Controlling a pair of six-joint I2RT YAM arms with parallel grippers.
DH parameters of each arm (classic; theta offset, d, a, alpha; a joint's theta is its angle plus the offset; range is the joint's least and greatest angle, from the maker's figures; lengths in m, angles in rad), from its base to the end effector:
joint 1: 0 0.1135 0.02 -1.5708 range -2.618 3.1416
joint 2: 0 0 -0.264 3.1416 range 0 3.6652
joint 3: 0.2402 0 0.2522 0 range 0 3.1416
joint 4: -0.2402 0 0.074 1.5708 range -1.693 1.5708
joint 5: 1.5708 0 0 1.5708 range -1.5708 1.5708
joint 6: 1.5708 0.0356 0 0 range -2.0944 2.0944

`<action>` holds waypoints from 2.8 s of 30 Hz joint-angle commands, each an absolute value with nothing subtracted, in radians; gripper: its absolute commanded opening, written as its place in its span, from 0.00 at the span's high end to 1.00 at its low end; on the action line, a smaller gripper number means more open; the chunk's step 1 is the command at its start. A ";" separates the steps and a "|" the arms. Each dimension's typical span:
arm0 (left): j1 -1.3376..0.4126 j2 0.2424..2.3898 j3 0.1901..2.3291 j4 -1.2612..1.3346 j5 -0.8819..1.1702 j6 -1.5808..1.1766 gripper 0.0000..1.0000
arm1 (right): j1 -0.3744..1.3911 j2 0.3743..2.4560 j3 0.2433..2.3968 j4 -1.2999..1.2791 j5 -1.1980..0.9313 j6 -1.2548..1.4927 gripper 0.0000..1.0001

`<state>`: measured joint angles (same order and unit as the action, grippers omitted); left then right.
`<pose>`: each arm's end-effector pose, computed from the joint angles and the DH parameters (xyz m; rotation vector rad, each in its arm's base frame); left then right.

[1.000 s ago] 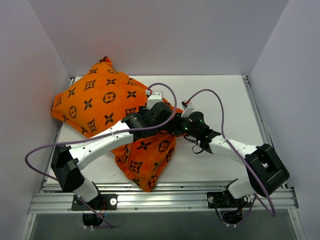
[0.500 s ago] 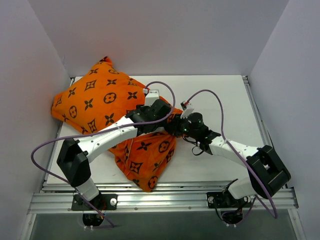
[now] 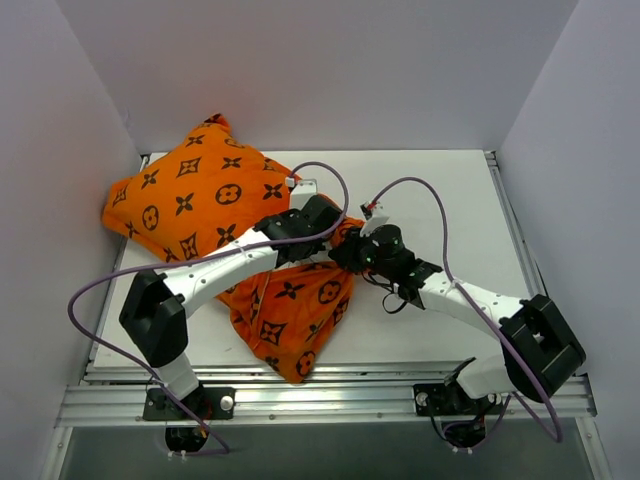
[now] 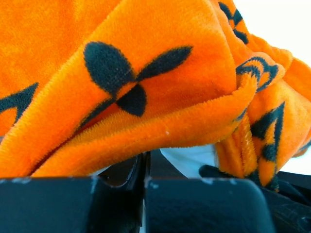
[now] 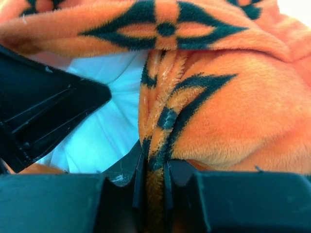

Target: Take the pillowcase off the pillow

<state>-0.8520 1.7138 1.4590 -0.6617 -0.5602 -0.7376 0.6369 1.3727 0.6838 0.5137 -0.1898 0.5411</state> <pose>0.2600 -0.2684 0.2885 -0.0926 2.3079 -0.0936 0.2393 0.1853 0.2439 -0.2363 1.8424 1.0091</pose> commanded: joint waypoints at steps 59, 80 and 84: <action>-0.686 1.674 1.615 -0.432 -0.092 -0.494 0.97 | 0.452 1.032 0.805 0.035 -0.124 0.477 0.43; -0.810 1.171 1.230 -0.817 -0.531 -0.710 0.03 | 0.515 1.356 1.127 0.074 -0.176 0.298 0.05; -0.651 1.109 1.125 -0.801 -0.459 -0.736 0.02 | 0.514 1.486 1.209 0.104 -0.258 0.207 0.00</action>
<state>-0.7483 1.1332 1.1854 -0.7517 -0.4549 -0.6804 0.5068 1.4189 1.1534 0.0700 -0.1810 0.3145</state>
